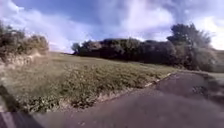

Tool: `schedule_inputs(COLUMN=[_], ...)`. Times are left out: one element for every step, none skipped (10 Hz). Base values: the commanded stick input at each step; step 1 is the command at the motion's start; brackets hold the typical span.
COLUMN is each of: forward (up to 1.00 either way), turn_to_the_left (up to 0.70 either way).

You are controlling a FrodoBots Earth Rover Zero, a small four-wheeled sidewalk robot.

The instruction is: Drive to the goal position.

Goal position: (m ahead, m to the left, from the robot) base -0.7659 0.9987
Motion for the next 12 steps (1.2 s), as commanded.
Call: schedule_inputs(forward=[0.0,0.0,0.0,0.0,0.0,0.0,0.0,0.0,0.0,0.0,0.0,0.0], turn_to_the_left=[-0.7,-0.7,-0.7,-0.7,-0.7,-0.7,-0.7,-0.7,-0.7,-0.7,-0.18,0.0])
